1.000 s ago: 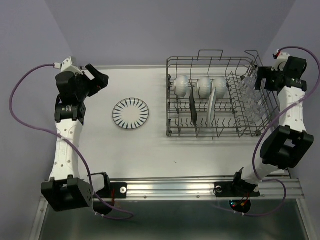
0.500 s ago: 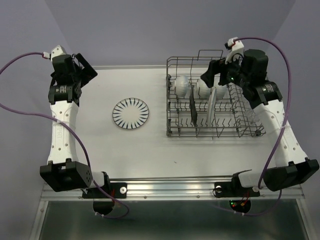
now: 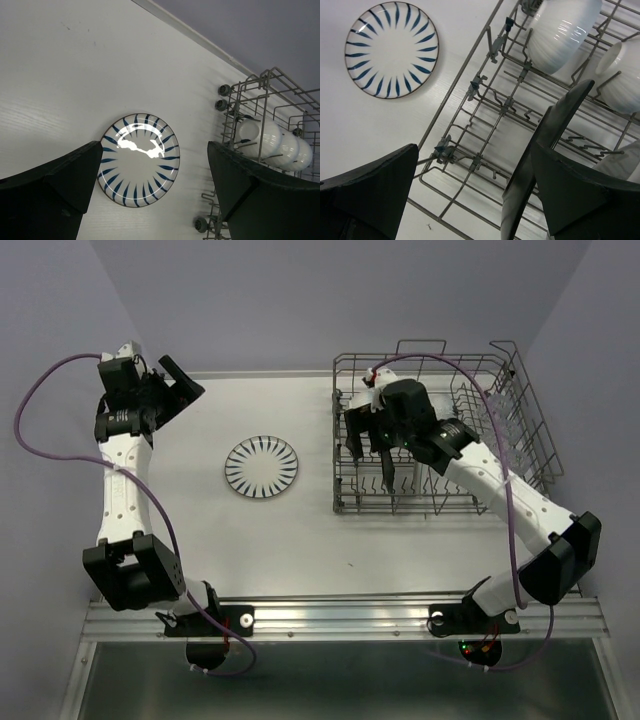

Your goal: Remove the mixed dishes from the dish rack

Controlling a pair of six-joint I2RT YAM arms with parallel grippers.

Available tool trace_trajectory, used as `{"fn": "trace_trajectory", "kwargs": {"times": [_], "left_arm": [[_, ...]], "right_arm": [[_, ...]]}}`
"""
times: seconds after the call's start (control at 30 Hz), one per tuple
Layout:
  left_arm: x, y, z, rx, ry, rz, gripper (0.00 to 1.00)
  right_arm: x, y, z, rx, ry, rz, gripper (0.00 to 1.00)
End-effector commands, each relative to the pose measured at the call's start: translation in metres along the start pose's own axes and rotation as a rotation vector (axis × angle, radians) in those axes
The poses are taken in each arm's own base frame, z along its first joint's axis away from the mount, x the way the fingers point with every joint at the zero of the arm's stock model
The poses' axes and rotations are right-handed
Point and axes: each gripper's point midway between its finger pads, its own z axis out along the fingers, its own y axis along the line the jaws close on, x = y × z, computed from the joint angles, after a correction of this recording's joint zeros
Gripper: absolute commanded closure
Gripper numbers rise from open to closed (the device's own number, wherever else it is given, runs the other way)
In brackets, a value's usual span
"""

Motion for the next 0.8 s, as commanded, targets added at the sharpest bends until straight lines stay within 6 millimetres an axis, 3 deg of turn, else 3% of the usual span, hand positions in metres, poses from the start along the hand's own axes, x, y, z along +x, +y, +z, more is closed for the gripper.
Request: {"fn": "trace_trajectory", "kwargs": {"times": [0.0, 0.17, 0.37, 0.6, 0.77], "left_arm": [[-0.01, -0.021, -0.016, 0.098, -0.073, 0.034, 0.01], [-0.015, -0.03, -0.033, 0.126, -0.124, 0.052, 0.01], [-0.014, -0.018, -0.035, 0.051, -0.121, 0.046, 0.01], [-0.013, -0.022, -0.038, 0.074, -0.122, 0.053, 0.01], [-0.015, -0.019, -0.043, 0.051, -0.132, 0.055, 0.01]], "right_arm": [[0.0, -0.012, 0.002, 0.18, -0.03, 0.031, 0.0], [-0.004, -0.015, -0.001, 0.226, -0.052, 0.022, 0.0], [-0.009, -0.033, -0.018, 0.323, -0.095, 0.04, 0.0], [0.013, -0.029, -0.002, 0.301, -0.031, 0.035, 0.0], [0.029, -0.029, 0.01, 0.31, 0.014, 0.049, 0.14]]}}
